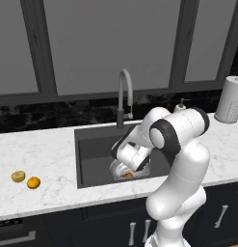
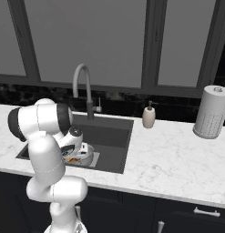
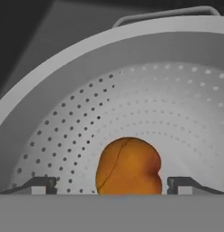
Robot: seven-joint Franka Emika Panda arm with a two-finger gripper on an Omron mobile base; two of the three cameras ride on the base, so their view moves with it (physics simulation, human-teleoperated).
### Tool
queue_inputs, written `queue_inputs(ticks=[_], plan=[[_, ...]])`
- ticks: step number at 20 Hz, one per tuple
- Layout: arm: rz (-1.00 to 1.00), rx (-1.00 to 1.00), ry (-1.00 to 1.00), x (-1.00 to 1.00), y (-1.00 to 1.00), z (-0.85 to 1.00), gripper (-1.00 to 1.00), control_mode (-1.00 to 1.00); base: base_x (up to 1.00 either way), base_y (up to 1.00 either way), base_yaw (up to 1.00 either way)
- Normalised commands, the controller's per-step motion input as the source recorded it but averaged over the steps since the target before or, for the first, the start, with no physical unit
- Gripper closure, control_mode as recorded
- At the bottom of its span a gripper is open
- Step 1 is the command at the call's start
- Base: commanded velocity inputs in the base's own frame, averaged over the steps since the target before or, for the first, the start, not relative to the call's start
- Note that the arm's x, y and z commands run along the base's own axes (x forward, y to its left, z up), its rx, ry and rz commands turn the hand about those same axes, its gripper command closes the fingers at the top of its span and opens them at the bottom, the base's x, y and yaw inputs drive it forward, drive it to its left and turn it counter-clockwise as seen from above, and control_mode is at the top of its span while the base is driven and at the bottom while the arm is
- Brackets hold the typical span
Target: Put the colander in the sink, put the kiwi, tangerine, peach in the colander, and turn on the sink faucet and pour water over the colander.
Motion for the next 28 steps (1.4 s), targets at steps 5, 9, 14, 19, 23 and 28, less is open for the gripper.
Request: queue_inputs(ticks=[5, 9, 14, 19, 23, 28], plan=[[-0.04, 0.0, 0.0, 0.0, -0.03, 0.32, -1.0, -1.0, 0.0, 0.0, 0.0], [-0.03, 0.0, -0.06, -0.06, -0.13, 0.8, -1.0, -1.0, 0.0, 0.0, 0.0], [-0.03, 0.0, -0.03, -0.04, -0.22, 1.0, -1.0, -1.0, 0.0, 0.0, 0.0], [-0.03, 0.0, 0.0, 0.2, -0.18, 1.0, -1.0, -1.0, 0.0, 0.0, 0.0], [-0.03, 0.0, 0.05, 0.19, -0.32, 1.0, -1.0, -1.0, 0.0, 0.0, 0.0], [-0.03, 0.0, 0.11, -0.17, -0.47, 0.87, -1.0, -1.0, 0.0, 0.0, 0.0]])
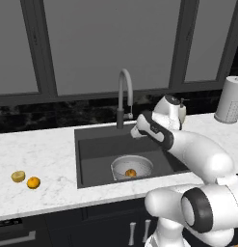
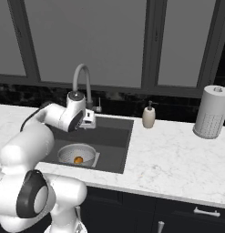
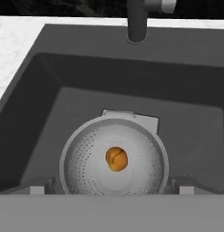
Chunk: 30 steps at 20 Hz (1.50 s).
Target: Put the colander in the sink, put the kiwi, tangerine, peach in the colander, and turn on the sink faucet and pour water over the colander.
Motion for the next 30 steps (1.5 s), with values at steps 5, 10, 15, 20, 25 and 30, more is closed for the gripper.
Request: queue_inputs(ticks=[5, 10, 15, 20, 25, 30], plan=[[0.0, 0.01, 0.1, -0.76, 0.02, 0.69, -1.0, -1.0, 0.0, 0.0, 0.0], [0.0, 0.0, 0.16, -0.9, 0.76, 0.48, -1.0, -1.0, 0.0, 0.0, 0.0], [0.0, -0.01, 0.1, -0.58, 1.0, 0.09, -1.0, -1.0, 0.0, 0.0, 0.0], [0.0, -0.02, 0.06, -0.16, 1.0, 0.0, -1.0, -1.0, 0.0, 0.0, 0.0], [0.0, -0.08, 0.0, 0.0, 1.0, -0.02, -1.0, -1.0, 0.0, 0.0, 0.0], [0.0, -0.16, 0.0, 0.0, 1.0, -0.17, -1.0, -1.0, 0.0, 0.0, 0.0]])
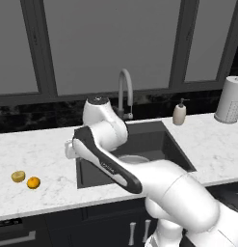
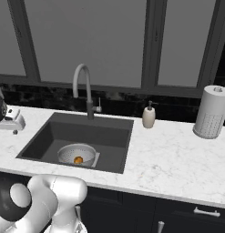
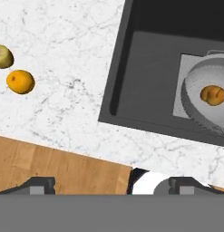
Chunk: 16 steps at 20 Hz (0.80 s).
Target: Put the colander in the sink, put the kiwi, tangerine, peach in the colander, and turn on the sink faucet and pour water over the colander.
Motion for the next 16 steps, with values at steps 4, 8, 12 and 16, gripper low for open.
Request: queue_inputs(ticks=[4, 8, 12, 16], plan=[[0.0, -0.11, -0.01, 0.02, 0.94, -0.33, -1.0, -1.0, 0.0, 0.0, 0.0], [0.0, -0.05, 0.0, 0.01, 0.85, -0.34, -1.0, -1.0, 0.0, 0.0, 0.0], [0.0, 0.0, 0.0, 0.0, 0.59, -0.34, -1.0, -1.0, 0.0, 0.0, 0.0], [0.0, 0.0, 0.0, 0.01, 0.37, -0.41, -1.0, -1.0, 0.0, 0.0, 0.0]])
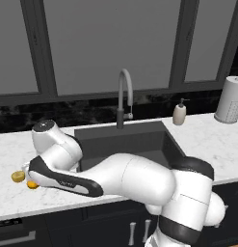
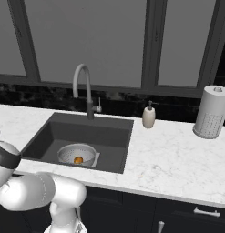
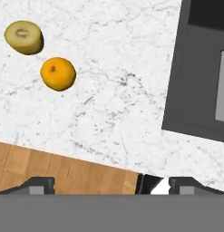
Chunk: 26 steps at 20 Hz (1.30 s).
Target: Put the colander in the sink, put the kiwi, tangerine, peach in the colander, and turn on the sink faucet and pour water over the colander.
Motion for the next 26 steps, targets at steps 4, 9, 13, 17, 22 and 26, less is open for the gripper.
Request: queue_inputs(ticks=[4, 9, 13, 17, 22, 26], plan=[[0.0, 0.0, 0.0, 0.19, 0.22, -0.42, -1.0, -1.0, 0.0, 0.0, 0.0], [0.0, 0.0, 0.0, 0.32, 0.32, -0.43, -1.0, -1.0, 0.0, 0.0, 0.0], [0.0, 0.0, 0.0, 0.42, 0.48, -0.4, -1.0, -1.0, 0.0, 0.0, 0.0], [0.0, 0.0, 0.0, 0.49, 0.36, -0.3, -1.0, -1.0, 0.0, 0.0, 0.0], [0.0, 0.0, 0.0, 0.42, 0.51, -0.33, -1.0, -1.0, 0.0, 0.0, 0.0], [0.0, 0.0, 0.01, 0.25, 0.43, -0.31, -1.0, -1.0, 0.0, 0.0, 0.0]])
